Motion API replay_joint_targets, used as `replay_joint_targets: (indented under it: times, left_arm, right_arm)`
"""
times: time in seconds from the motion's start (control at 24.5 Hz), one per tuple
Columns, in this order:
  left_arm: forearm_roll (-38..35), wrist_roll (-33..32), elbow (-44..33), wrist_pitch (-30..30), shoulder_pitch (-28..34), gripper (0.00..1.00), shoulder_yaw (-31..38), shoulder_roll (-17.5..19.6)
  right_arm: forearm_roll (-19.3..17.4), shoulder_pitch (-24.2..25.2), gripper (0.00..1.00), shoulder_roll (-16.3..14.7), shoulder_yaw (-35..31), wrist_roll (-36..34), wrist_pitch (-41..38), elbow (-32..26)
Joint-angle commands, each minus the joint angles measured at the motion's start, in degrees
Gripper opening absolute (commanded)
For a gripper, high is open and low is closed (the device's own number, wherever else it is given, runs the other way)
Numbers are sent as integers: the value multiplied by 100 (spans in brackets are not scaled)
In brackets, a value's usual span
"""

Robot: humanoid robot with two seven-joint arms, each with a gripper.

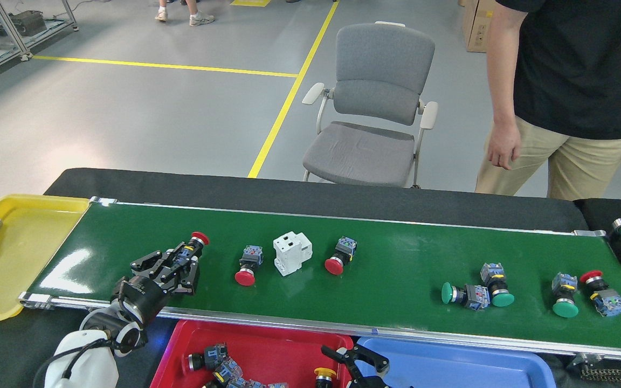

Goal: Pick switch part from conveyor to tray

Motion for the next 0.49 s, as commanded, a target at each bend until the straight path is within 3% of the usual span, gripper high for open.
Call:
replay_joint_targets:
  times: [0.0,0.08,0.12,0.16,0.2,0.24,0.33,0.45]
  left_arm:
    - [47,-94,-980,-664,360,4,113,65]
    - [38,-182,-1806,-1165,1054,11,209,4]
    - [-5,-208,-2140,-1350,1422,26,253,-32]
    - [-41,-217,-2193,-1350,1546,44,280,-76]
    - [-102,-235,-2202,-1350,1678,76,297,-207]
    - [-181,-235,-2202,-1350,1775,99,297,-374]
    - [-252,-235,-2202,-1350,1924,100,297,-559]
    - [-269,-226,-2202,-1350,1933,100,332,-620]
  right_arm:
    - [-108,219,97,163,-504,-107,880,-189]
    - [-169,333,97,277,-1022,-494,1468,-180]
    - [-178,473,97,286,-1452,-836,1723,-180]
    - [-187,597,97,304,-1611,-977,1811,-180]
    - [-222,781,97,321,-1805,-1144,1890,-180]
    - [-266,931,97,357,-1972,-1373,1978,-180]
    - [-389,1124,97,383,-2218,-1663,2242,-127]
    - [-530,1230,97,392,-2262,-1452,2576,-162]
